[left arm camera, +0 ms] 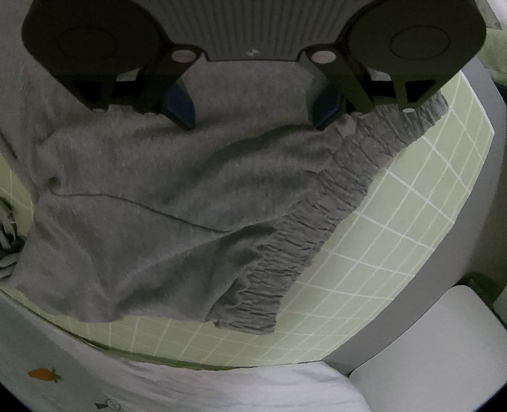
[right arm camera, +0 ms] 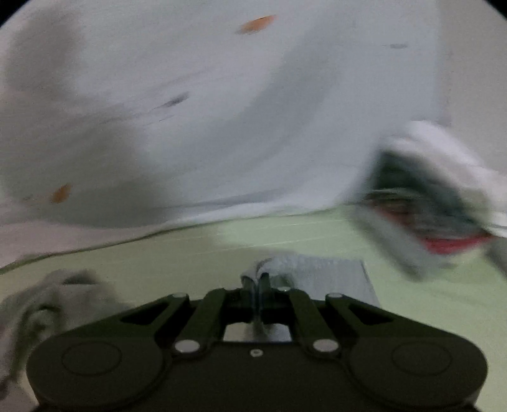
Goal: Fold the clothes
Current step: 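Grasp the leg hem with the right gripper and spread it across the mat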
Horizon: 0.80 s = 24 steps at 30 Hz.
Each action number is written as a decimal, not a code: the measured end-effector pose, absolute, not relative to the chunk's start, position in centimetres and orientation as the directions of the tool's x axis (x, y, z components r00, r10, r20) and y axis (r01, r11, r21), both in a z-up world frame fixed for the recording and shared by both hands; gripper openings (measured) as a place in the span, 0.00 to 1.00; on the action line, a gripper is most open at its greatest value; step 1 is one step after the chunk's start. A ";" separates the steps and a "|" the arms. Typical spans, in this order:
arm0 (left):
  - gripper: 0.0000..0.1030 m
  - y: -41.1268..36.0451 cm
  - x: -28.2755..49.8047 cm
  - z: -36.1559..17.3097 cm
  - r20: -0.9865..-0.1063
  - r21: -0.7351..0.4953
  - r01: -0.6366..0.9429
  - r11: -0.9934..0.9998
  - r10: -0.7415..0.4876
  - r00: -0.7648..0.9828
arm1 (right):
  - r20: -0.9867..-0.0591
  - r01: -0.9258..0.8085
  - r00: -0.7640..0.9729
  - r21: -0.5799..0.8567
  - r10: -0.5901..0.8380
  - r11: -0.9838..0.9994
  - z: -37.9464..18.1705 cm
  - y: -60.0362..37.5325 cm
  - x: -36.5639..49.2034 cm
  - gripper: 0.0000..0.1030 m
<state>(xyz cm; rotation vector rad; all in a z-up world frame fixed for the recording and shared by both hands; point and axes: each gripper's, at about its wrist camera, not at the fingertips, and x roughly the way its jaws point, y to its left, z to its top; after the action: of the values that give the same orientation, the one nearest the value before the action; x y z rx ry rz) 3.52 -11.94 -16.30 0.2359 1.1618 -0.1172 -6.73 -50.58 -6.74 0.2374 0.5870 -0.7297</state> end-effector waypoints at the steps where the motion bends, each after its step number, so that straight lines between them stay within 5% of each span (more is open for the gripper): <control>1: 0.81 -11.9 3.6 -16.3 -0.919 0.123 0.208 0.970 0.033 0.392 | -0.607 0.647 0.617 0.029 -0.500 0.762 -7.9 -49.9 -4.9 0.04; 6: 0.85 -12.0 3.8 -16.4 -0.925 0.124 0.189 0.974 0.044 0.378 | -0.764 0.493 0.590 0.085 -0.261 0.866 -13.6 -46.3 0.0 0.18; 8: 0.87 -12.0 3.8 -16.4 -0.924 0.132 0.188 0.973 0.052 0.378 | -0.746 0.490 0.611 0.095 -0.263 0.867 -13.4 -45.5 -1.3 0.48; 12: 0.89 -12.1 3.9 -16.5 -0.924 0.140 0.191 0.972 0.058 0.378 | -0.692 0.546 0.648 0.131 -0.318 0.827 -11.7 -47.0 -5.1 0.62; 14: 0.89 -12.1 4.0 -16.5 -0.926 0.139 0.196 0.971 0.057 0.374 | -0.673 0.613 0.632 0.130 -0.385 0.779 -11.4 -49.2 -6.9 0.95; 21: 0.88 -12.7 3.8 -15.2 -0.916 0.128 0.207 0.970 0.036 0.399 | -0.704 0.770 0.486 0.064 -0.518 0.635 -14.2 -56.5 -10.8 0.96; 24: 0.88 -13.3 3.3 -14.1 -0.903 0.126 0.218 0.968 0.021 0.430 | -0.714 0.740 0.505 0.068 -0.485 0.669 -15.3 -57.7 -10.9 0.85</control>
<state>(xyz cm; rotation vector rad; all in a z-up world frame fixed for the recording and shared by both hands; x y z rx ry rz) 3.35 -13.33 -14.05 0.2381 1.1229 -0.1248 -10.95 -57.75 -15.27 0.3923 0.7212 -0.7622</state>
